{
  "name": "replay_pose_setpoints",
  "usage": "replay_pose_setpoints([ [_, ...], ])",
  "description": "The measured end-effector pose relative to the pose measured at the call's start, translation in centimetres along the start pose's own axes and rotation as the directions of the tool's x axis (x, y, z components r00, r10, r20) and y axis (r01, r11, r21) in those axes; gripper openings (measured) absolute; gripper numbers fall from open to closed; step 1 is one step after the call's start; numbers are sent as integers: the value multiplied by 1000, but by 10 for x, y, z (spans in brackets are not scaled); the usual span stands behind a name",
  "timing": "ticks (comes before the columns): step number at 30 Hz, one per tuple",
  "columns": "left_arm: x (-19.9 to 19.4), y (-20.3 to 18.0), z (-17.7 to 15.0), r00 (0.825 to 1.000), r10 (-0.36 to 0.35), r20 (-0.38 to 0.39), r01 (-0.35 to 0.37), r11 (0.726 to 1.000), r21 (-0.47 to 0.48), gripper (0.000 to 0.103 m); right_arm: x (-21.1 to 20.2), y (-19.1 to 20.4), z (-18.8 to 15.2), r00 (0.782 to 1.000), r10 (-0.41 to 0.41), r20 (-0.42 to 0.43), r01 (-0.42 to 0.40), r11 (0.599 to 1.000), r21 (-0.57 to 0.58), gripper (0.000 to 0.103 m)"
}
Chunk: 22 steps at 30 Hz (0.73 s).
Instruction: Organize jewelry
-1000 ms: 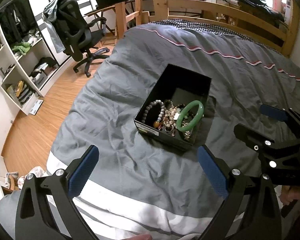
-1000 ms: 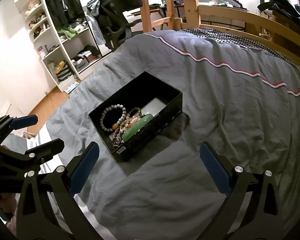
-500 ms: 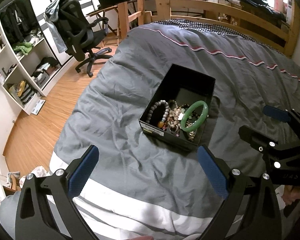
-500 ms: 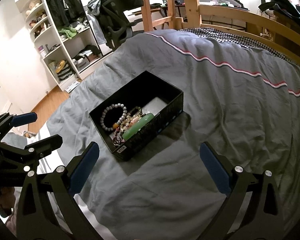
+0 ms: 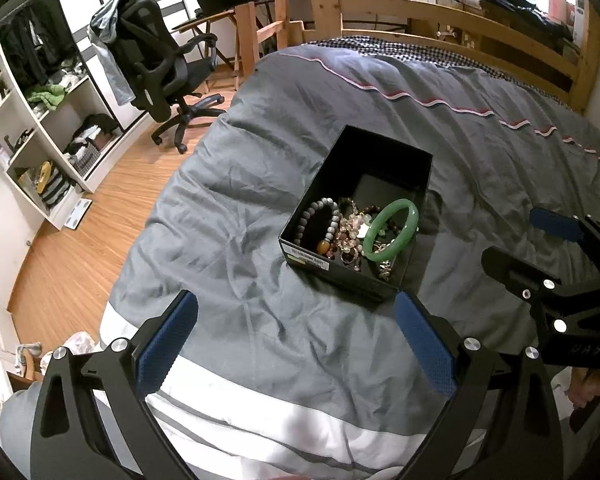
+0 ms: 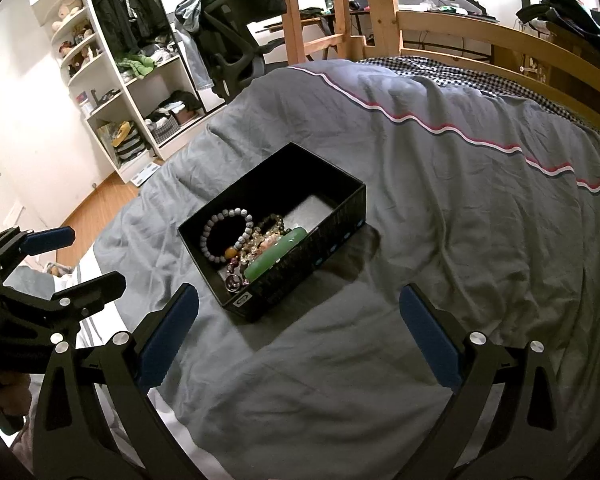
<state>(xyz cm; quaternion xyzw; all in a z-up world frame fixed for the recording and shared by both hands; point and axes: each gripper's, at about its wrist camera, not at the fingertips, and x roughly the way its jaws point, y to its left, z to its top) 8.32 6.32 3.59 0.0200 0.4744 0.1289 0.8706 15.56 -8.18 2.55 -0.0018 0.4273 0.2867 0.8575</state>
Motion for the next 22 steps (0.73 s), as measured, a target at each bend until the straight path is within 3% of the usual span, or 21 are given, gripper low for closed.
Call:
replay_pose_setpoints([
  [13, -1, -1, 1, 999, 34, 6, -34, 999, 4, 97, 0, 0, 0, 1000, 3, 0, -3, 1000, -3, 99],
  [22, 1, -1, 1, 1000, 9, 0, -9, 1000, 2, 97, 0, -2, 0, 1000, 4, 3, -4, 1000, -4, 99],
])
